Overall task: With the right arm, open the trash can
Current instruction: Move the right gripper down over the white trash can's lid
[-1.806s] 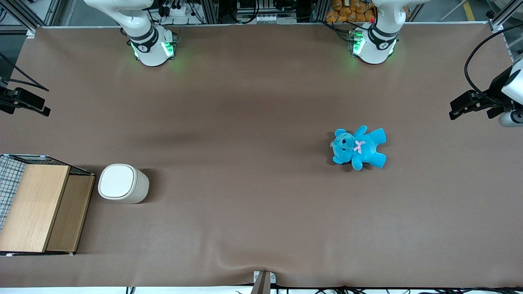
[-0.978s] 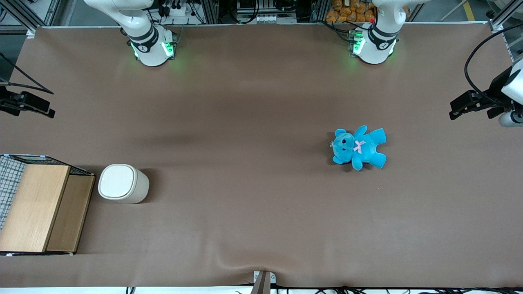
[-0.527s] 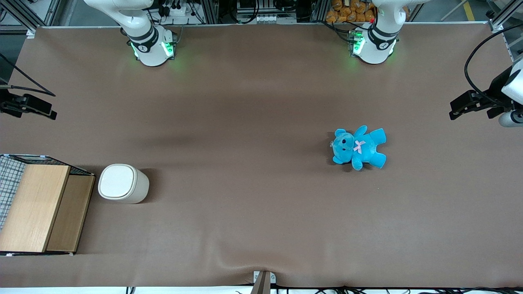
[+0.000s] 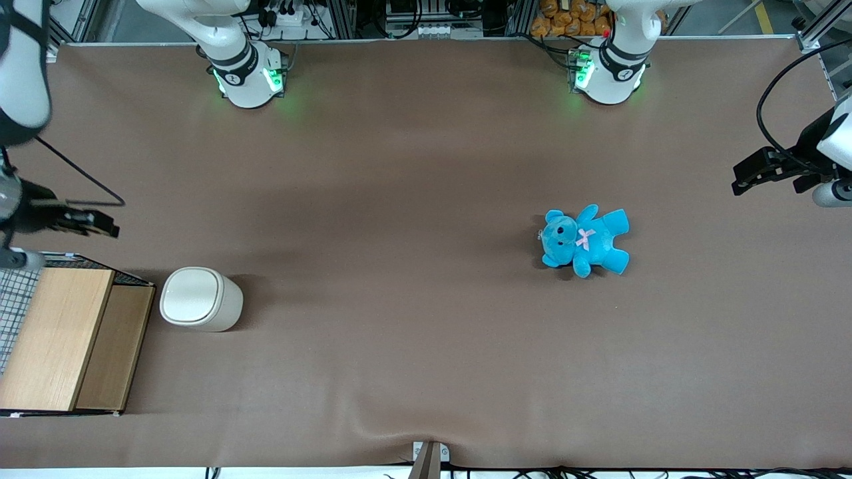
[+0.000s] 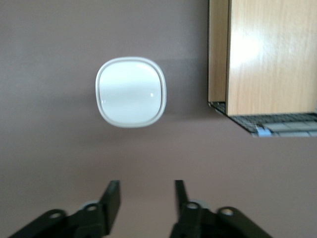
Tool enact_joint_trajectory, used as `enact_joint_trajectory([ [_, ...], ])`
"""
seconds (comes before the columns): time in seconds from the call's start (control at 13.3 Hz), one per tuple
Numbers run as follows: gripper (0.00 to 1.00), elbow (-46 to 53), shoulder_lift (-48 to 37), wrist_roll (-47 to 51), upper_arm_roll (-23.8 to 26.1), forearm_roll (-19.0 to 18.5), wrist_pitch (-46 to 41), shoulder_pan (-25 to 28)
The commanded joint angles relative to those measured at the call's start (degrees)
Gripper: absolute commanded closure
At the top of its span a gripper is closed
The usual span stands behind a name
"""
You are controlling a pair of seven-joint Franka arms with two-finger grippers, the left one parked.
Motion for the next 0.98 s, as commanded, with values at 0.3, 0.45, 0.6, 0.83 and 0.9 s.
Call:
enact_joint_trajectory([
  [0.3,1.00,0.80,8.91,-0.57,-0.15,1.27,8.18,0.40],
  [0.45,1.00,0.72,11.03,-0.58,-0.07,1.27,9.06,0.58],
  [0.6,1.00,0.45,13.58,-1.19,-0.07,1.27,11.34,0.49],
  [0.83,1.00,0.37,15.95,-3.74,-0.07,1.62,14.85,0.05],
  [0.9,1.00,0.28,16.92,-3.83,-0.07,2.41,15.56,0.05],
])
